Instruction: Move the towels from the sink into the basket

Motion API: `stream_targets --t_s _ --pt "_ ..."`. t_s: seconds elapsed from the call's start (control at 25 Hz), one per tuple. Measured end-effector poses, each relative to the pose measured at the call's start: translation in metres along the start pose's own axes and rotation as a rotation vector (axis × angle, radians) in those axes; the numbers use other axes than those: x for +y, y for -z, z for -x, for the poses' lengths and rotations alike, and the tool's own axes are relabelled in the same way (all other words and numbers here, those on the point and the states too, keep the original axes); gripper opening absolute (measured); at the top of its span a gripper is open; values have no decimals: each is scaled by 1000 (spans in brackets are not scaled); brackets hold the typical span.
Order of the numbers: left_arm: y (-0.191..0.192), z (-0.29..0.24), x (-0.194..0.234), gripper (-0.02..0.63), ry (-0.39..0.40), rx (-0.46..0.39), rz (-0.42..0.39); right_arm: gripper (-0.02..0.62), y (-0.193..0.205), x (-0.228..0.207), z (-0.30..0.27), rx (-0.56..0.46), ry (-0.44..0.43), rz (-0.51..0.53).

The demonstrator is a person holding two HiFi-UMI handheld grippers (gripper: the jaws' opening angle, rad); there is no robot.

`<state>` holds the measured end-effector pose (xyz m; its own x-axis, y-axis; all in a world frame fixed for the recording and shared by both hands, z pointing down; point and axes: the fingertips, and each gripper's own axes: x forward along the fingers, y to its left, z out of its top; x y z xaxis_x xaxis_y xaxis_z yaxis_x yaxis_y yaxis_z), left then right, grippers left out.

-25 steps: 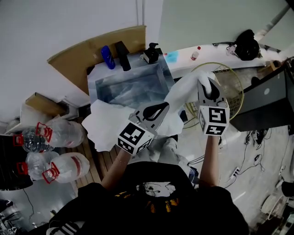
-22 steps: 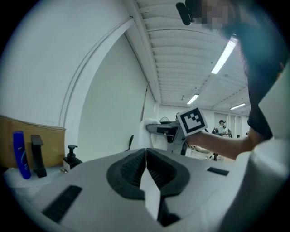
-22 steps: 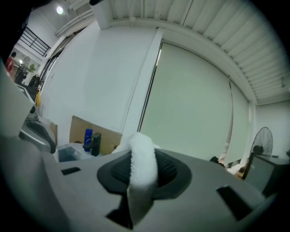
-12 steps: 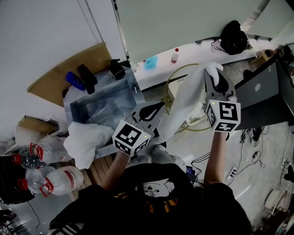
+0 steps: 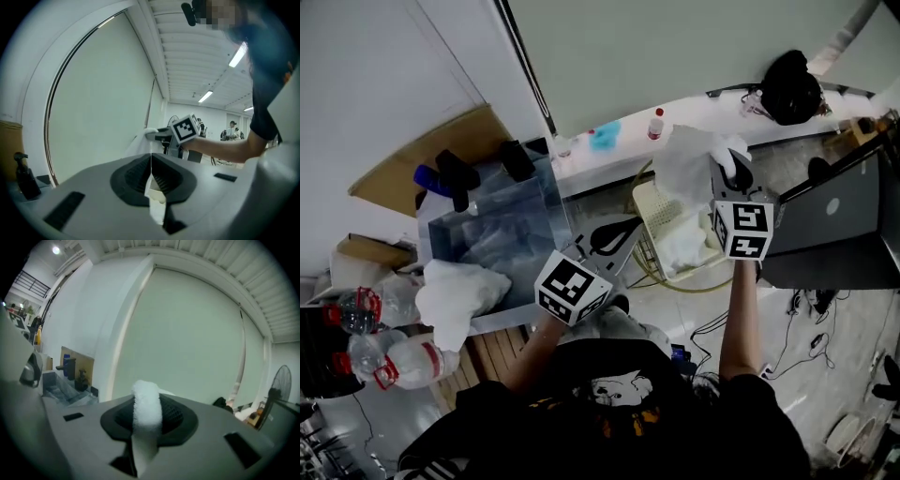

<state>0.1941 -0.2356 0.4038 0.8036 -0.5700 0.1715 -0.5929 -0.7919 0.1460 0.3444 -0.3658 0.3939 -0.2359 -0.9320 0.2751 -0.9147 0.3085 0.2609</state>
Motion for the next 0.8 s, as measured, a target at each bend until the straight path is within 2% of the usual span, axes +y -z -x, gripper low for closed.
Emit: stream_targets --t_s 0.24,0.56,0.68,0.8 --pt "11 -25 20 8 -35 40 12 78 116 20 -29 193 -82 -130" --pt "31 -54 45 8 -74 88 43 80 295 74 -63 525 -180 -305" --pt "37 -59 48 8 -81 97 50 83 341 90 -69 604 -200 -354" --pt "41 -60 48 8 -85 111 56 98 371 101 -74 673 -221 -363"
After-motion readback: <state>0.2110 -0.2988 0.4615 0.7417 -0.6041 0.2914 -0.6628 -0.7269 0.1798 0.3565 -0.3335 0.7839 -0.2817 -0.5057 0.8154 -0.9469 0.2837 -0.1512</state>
